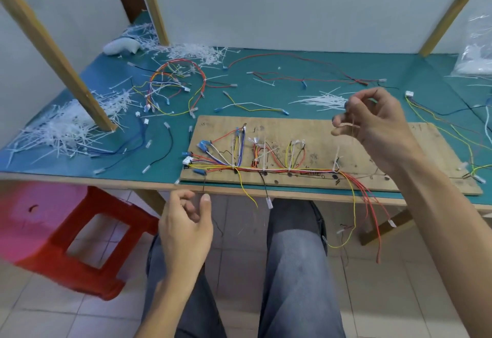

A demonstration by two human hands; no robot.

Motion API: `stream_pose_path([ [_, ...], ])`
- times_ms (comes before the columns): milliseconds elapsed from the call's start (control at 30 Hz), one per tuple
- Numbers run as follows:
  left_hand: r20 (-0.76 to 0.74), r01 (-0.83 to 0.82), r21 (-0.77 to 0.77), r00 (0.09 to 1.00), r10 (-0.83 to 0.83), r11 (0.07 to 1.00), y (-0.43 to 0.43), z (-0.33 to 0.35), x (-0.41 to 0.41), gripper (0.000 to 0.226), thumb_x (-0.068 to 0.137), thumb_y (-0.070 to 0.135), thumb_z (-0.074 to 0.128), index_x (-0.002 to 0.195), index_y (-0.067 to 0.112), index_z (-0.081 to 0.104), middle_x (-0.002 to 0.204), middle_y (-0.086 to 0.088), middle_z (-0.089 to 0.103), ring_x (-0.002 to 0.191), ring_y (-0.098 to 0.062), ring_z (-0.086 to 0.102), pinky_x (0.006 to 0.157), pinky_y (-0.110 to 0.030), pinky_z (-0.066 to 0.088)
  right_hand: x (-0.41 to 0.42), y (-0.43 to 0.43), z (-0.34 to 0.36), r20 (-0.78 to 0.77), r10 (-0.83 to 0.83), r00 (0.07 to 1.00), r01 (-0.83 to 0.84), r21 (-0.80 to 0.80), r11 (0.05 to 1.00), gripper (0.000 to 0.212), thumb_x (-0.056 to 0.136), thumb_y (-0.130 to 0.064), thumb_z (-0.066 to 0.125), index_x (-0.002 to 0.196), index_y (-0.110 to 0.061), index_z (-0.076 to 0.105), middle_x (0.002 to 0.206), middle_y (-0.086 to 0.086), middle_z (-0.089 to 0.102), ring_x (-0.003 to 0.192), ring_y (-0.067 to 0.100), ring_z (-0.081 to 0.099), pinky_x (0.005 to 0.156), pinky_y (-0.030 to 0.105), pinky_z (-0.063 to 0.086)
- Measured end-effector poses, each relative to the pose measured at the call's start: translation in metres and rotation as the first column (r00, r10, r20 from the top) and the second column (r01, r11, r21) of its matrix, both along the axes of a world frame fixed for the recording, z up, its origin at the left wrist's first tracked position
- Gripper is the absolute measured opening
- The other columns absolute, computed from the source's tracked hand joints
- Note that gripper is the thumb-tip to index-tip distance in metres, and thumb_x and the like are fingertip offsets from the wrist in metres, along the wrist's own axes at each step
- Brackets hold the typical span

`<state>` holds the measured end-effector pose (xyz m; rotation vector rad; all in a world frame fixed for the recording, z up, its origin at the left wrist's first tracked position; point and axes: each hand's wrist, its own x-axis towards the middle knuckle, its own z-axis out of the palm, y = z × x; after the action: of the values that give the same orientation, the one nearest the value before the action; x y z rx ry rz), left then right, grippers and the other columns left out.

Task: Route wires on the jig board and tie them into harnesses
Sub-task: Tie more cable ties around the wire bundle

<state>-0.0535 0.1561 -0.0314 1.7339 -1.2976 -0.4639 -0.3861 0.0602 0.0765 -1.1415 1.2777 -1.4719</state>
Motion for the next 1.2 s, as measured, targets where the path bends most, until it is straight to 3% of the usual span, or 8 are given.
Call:
stream_pose_path([
  [233, 0.0, 0.196, 0.263, 0.979, -0.203, 0.945, -0.011, -0.021, -0.001, 0.033, 0.104, 0.036, 0.064, 0.073, 0.023, 0.064, 0.06, 0.005, 0.06, 0.066, -0.001, 0.059, 0.053, -0.017, 0.035, 0.053, 0.068, 0.01, -0.331, 0.277, 0.902, -0.268, 0.072, 0.961, 0.019, 0.101, -0.035, 0.069, 0.096, -0.018, 0.064, 0.084, -0.002, 0.073, 0.069, 0.004, 0.058, 0.062, 0.016, 0.043],
  [400, -0.433, 0.354, 0.272, 0.876, -0.215, 0.895, -0.014, -0.022, -0.006, 0.032, 0.109, 0.034, 0.055, 0.083, 0.028, 0.073, 0.063, 0.007, 0.057, 0.063, -0.009, 0.055, 0.057, -0.027, 0.044, 0.088, 0.123, -0.071, -0.666, 0.373, 0.646, -0.078, 0.429, 0.9, 0.021, 0.093, -0.052, 0.072, 0.093, -0.032, 0.075, 0.086, -0.016, 0.075, 0.079, -0.006, 0.064, 0.072, 0.019, 0.051],
  [567, -0.585, 0.406, 0.237, 0.785, -0.204, 0.883, -0.015, -0.017, -0.015, 0.034, 0.113, 0.024, 0.047, 0.089, 0.01, 0.066, 0.066, 0.003, 0.055, 0.066, -0.015, 0.056, 0.054, -0.026, 0.046, 0.122, 0.112, -0.126, -0.481, 0.439, 0.759, -0.162, 0.515, 0.842, 0.062, 0.095, -0.052, 0.072, 0.15, -0.029, 0.054, 0.146, -0.011, 0.061, 0.13, 0.008, 0.058, 0.109, 0.031, 0.05],
  [700, -0.661, 0.435, 0.183, 0.718, -0.218, 0.882, -0.016, -0.011, -0.019, 0.033, 0.114, 0.018, 0.043, 0.091, 0.003, 0.061, 0.065, 0.002, 0.052, 0.064, -0.014, 0.055, 0.054, -0.027, 0.045, 0.136, 0.096, -0.13, -0.24, 0.463, 0.853, -0.328, 0.443, 0.834, 0.02, 0.098, -0.044, 0.072, 0.112, -0.031, 0.076, 0.093, -0.004, 0.074, 0.088, 0.004, 0.063, 0.086, 0.032, 0.052],
  [900, -0.689, 0.439, 0.184, 0.696, -0.203, 0.88, -0.017, -0.004, -0.019, 0.034, 0.114, 0.02, 0.044, 0.09, 0.002, 0.062, 0.067, -0.001, 0.053, 0.064, -0.017, 0.055, 0.057, -0.033, 0.045, 0.128, 0.112, -0.115, -0.14, 0.504, 0.852, -0.409, 0.423, 0.808, 0.034, 0.104, -0.05, 0.06, 0.096, -0.027, 0.083, 0.061, -0.01, 0.047, 0.06, 0.005, 0.04, 0.057, 0.012, 0.034],
  [967, -0.505, 0.399, 0.229, 0.828, -0.242, 0.888, -0.017, -0.002, -0.016, 0.036, 0.111, 0.029, 0.05, 0.086, 0.01, 0.067, 0.06, 0.004, 0.057, 0.056, -0.013, 0.056, 0.053, -0.026, 0.042, 0.127, 0.123, -0.11, -0.193, 0.417, 0.888, -0.306, 0.429, 0.85, 0.033, 0.104, -0.05, 0.061, 0.095, -0.028, 0.083, 0.059, -0.008, 0.048, 0.06, 0.008, 0.041, 0.059, 0.015, 0.035],
  [1033, 0.105, 0.273, 0.215, 0.948, -0.3, 0.938, -0.014, 0.002, -0.012, 0.031, 0.101, 0.043, 0.062, 0.08, 0.022, 0.069, 0.053, 0.015, 0.052, 0.046, -0.004, 0.048, 0.045, -0.014, 0.03, 0.125, 0.131, -0.106, -0.348, 0.337, 0.875, -0.179, 0.414, 0.893, 0.037, 0.103, -0.052, 0.062, 0.089, -0.023, 0.081, 0.057, -0.009, 0.043, 0.059, 0.007, 0.037, 0.058, 0.017, 0.033],
  [1200, 0.729, 0.588, -0.048, 0.574, -0.374, 0.807, -0.024, 0.036, -0.02, 0.038, 0.087, 0.037, 0.077, 0.119, 0.024, 0.062, 0.107, 0.005, 0.061, 0.096, -0.02, 0.053, 0.067, -0.032, 0.048, 0.124, 0.131, -0.081, -0.592, 0.229, 0.773, -0.042, 0.313, 0.949, 0.048, 0.103, -0.045, 0.06, 0.06, -0.024, 0.054, 0.053, -0.005, 0.037, 0.056, 0.013, 0.031, 0.053, 0.029, 0.026],
])
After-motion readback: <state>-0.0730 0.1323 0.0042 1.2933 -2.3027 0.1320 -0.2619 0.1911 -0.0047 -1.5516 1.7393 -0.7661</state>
